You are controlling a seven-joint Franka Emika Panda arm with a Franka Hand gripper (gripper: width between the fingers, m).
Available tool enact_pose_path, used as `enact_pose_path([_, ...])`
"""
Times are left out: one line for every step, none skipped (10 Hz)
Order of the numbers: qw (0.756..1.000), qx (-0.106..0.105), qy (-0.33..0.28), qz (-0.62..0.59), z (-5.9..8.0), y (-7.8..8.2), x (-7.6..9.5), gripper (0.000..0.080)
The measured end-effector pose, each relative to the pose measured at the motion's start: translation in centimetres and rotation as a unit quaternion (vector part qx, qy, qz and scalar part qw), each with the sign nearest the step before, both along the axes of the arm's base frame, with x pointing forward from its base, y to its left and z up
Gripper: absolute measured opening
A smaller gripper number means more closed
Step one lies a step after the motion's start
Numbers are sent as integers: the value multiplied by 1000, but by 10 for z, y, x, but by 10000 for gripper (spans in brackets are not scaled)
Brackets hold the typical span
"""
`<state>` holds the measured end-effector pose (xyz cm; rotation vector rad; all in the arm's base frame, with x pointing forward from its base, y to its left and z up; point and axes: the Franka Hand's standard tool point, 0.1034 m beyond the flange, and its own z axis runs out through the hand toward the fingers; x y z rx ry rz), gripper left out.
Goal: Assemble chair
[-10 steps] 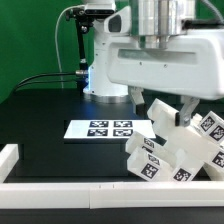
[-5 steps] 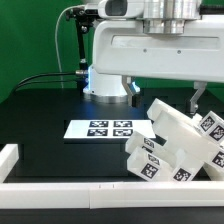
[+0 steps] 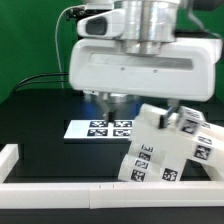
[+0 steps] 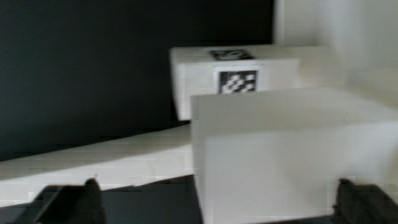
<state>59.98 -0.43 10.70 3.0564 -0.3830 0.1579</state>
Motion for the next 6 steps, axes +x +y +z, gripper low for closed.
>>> enact_pose_path([1000, 2, 2, -2, -6, -21, -1, 649])
enact_pose_path([1000, 2, -4, -8, -5, -29, 2, 649])
enact_pose_path([1000, 1, -4, -10, -6, -31, 2, 649])
enact_pose_path([1000, 1, -4, -12, -5, -32, 2, 649])
enact_pose_path([1000, 2, -2, -14, -5, -34, 1, 649])
enact_pose_path([1000, 10, 10, -16, 0, -33, 0, 649])
